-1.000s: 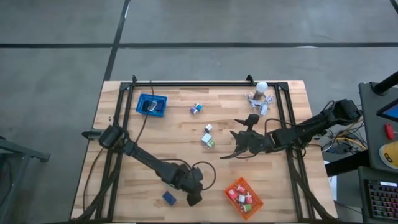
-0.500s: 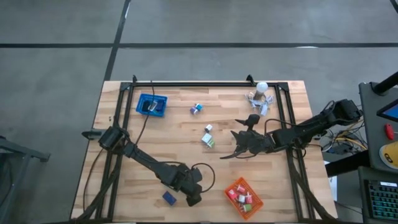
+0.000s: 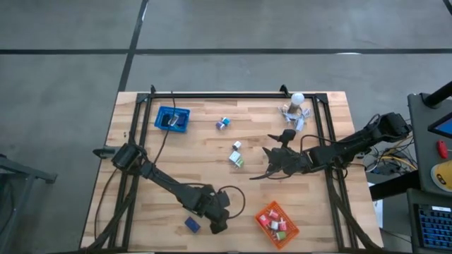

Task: Pick & Place Office items
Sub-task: Put the white digital clock into the blue bin

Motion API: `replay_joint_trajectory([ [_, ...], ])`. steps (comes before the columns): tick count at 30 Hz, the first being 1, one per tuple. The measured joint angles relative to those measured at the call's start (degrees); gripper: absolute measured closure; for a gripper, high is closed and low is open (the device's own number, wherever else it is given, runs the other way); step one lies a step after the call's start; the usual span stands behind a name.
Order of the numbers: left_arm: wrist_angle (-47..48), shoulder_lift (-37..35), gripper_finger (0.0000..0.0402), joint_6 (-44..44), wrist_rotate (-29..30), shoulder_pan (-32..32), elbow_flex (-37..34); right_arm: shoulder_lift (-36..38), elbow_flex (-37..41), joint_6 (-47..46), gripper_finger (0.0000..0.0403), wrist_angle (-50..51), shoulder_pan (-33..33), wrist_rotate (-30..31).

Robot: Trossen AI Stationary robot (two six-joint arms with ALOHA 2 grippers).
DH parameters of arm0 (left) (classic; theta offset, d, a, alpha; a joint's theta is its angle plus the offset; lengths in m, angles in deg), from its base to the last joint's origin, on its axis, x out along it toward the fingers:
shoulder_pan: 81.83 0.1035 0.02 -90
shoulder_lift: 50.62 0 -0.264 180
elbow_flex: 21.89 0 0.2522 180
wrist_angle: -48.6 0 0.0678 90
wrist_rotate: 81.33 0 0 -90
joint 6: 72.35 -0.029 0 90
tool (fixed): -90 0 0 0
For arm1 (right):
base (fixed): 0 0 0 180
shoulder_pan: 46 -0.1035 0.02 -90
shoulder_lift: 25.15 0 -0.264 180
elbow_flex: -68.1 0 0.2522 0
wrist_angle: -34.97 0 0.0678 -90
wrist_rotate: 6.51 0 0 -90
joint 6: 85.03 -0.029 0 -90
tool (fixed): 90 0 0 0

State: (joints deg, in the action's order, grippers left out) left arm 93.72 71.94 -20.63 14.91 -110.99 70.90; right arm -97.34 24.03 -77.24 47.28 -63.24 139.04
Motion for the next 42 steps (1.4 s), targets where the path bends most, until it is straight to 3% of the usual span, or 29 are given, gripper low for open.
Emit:
replay_joint_trajectory([
  [27,-1.11,0.00,0.0263,-7.76,-0.75,0.22,0.00,-0.02,-0.02,-0.03,0.0117,-0.06,-0.02,0.00],
  [42,-5.01,-1.53,0.0263,-15.63,5.52,-0.65,-2.06,-0.02,-0.02,-0.33,0.0117,-0.29,0.00,-0.12],
])
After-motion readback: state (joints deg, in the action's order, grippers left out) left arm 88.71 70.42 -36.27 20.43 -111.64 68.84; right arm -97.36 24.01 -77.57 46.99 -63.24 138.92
